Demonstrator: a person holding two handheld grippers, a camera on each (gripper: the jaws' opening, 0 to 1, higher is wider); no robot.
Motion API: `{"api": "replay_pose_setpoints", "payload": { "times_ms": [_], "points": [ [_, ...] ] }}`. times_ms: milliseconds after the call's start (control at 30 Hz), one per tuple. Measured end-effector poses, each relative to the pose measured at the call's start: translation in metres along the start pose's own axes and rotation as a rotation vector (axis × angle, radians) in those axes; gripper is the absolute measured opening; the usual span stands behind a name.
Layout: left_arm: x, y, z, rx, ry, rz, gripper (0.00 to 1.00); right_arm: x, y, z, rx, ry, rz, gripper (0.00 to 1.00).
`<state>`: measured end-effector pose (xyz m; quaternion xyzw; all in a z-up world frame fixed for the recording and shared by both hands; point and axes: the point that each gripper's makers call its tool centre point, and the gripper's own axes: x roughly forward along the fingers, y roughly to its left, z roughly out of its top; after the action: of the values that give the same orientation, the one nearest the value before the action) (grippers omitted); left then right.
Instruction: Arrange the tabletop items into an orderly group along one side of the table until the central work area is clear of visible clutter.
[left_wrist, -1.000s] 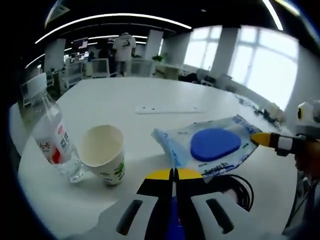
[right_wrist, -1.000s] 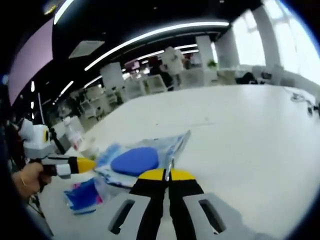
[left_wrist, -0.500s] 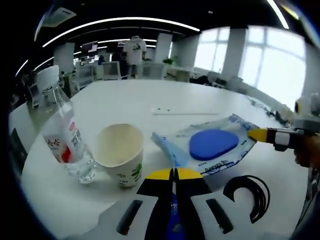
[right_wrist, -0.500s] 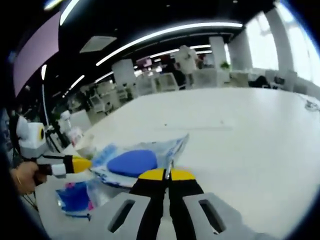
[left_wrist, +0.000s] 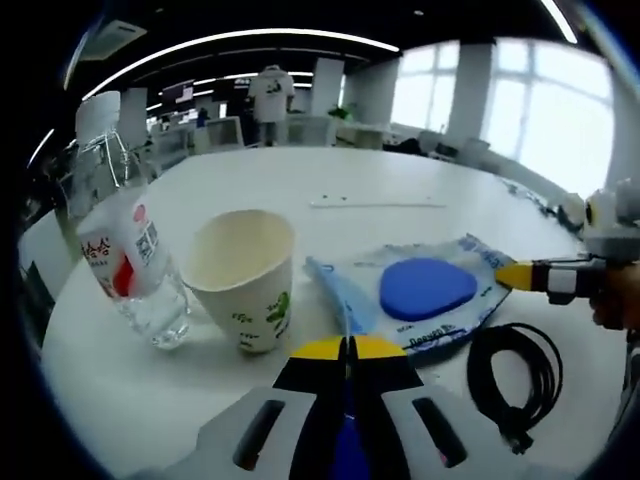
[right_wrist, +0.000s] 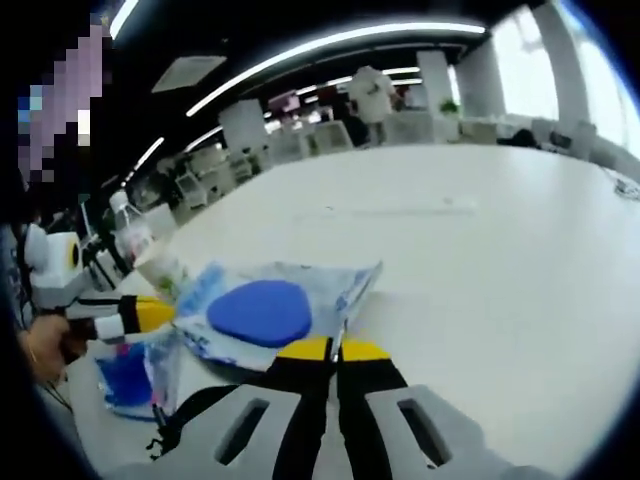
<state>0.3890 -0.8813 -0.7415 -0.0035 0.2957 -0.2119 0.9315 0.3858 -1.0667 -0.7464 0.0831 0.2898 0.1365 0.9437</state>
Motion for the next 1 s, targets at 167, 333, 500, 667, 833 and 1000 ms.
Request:
{"api": "replay_pose_setpoints", "payload": {
  "times_ms": [167, 333, 500, 667, 833, 1000],
  "points": [
    [0.000, 0.001, -0.003, 0.017, 0.002, 0.005, 0.01, 0.000, 0.000, -0.010, 0.012, 0.023, 0.008, 0.00],
    [0.002, 0.002, -0.004, 0.013, 0.004, 0.008, 0.01, 0.001, 0.000, -0.010, 0.027, 0.015, 0.018, 0.00],
    [0.003, 0.004, -0.008, -0.024, 0.020, 0.020, 0.02, 0.002, -0.002, -0.013, 0.030, 0.023, 0.014, 0.00],
    [0.003, 0.003, -0.006, -0.010, -0.005, 0.018, 0.02, 0.002, -0.002, -0.014, 0.020, 0.019, 0.019, 0.00],
    [0.003, 0.006, -0.008, -0.026, 0.002, 0.020, 0.03, 0.004, -0.002, -0.013, 0.009, 0.015, 0.025, 0.00],
    [0.003, 0.004, -0.009, 0.033, 0.008, 0.015, 0.05, 0.003, -0.004, -0.012, 0.020, -0.002, 0.007, 0.08]
  ]
}}
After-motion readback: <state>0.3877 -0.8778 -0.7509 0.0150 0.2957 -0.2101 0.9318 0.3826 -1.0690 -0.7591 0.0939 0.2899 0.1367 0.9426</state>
